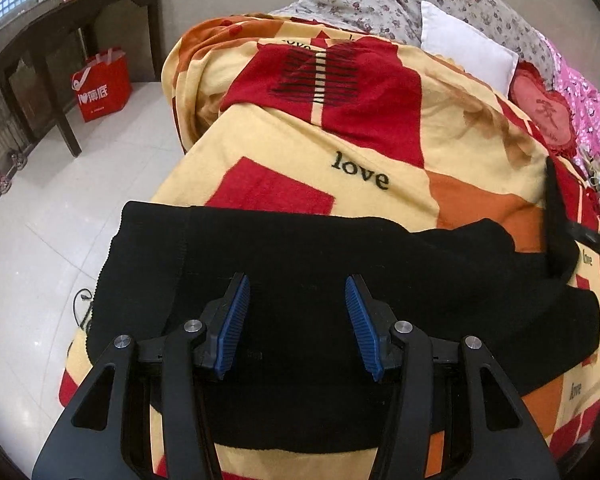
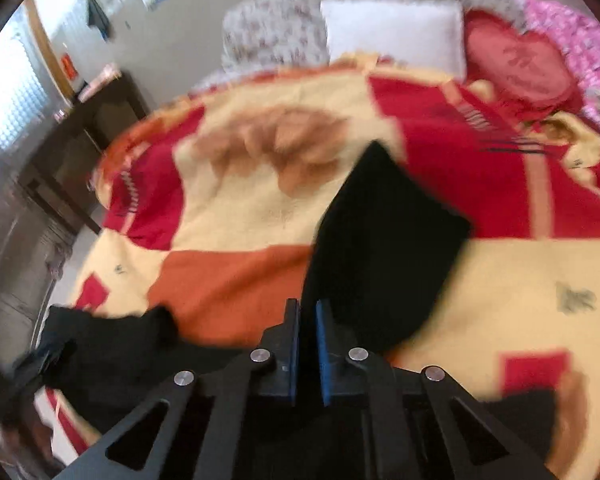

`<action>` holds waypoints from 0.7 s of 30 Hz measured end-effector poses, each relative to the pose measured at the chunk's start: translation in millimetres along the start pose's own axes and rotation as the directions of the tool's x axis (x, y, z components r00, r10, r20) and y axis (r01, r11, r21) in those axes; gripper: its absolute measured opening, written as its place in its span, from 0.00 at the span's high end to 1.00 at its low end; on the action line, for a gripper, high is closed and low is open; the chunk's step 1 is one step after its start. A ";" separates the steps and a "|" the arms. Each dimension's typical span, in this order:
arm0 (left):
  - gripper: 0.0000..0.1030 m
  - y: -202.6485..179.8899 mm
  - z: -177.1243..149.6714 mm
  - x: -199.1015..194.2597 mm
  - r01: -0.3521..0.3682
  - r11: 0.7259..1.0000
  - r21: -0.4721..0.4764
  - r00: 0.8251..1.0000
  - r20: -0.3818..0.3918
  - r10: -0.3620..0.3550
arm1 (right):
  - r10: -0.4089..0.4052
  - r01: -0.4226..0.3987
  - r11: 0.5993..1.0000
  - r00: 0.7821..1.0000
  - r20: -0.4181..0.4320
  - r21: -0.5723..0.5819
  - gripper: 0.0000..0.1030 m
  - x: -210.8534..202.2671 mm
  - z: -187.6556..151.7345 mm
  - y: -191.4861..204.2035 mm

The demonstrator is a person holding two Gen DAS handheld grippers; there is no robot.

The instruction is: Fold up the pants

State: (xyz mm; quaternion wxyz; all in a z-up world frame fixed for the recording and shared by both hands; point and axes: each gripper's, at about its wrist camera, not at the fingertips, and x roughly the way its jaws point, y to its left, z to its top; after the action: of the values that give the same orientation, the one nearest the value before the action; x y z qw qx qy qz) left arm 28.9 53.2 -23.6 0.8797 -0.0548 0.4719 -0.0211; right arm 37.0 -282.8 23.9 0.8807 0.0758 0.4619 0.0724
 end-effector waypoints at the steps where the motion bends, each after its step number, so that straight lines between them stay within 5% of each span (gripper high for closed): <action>1: 0.52 -0.3 -0.9 -1.0 0.000 1.000 0.001 1.000 0.001 0.000 | -0.030 0.029 1.000 0.999 0.019 0.003 0.94 -19.1 -13.9 -9.1; 5: 0.52 -5.4 -6.7 -5.7 0.025 1.000 0.009 1.000 -0.011 -0.025 | -0.061 0.060 0.990 0.998 -0.003 0.125 0.94 -42.2 -62.5 -57.9; 9: 0.52 -17.7 -10.0 -16.3 0.030 0.999 0.030 1.000 0.004 -0.030 | -0.001 -0.002 0.966 1.000 0.012 0.260 0.90 -40.7 -73.6 -88.9; 13: 0.52 -25.9 -10.5 -26.5 0.105 0.995 0.001 0.994 0.006 -0.105 | 0.007 -0.016 0.985 0.999 0.051 0.171 0.60 -31.3 -34.7 -43.5; 16: 0.51 -37.0 -11.8 -29.0 0.145 0.989 -0.006 0.989 0.000 -0.145 | 0.013 -0.022 0.991 0.998 0.068 0.132 0.55 -17.0 1.4 -9.7; 21: 0.51 -52.2 -13.5 -27.7 0.153 0.988 0.022 0.988 -0.016 -0.153 | -0.124 0.125 0.992 0.991 -0.058 0.016 0.53 46.2 40.5 32.1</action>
State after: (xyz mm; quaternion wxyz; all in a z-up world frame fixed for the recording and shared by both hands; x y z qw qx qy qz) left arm 3.1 2.8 -2.0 0.8727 -0.0805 0.4722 -0.0945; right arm 94.5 -245.0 15.9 0.8692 0.0537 0.4914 0.0150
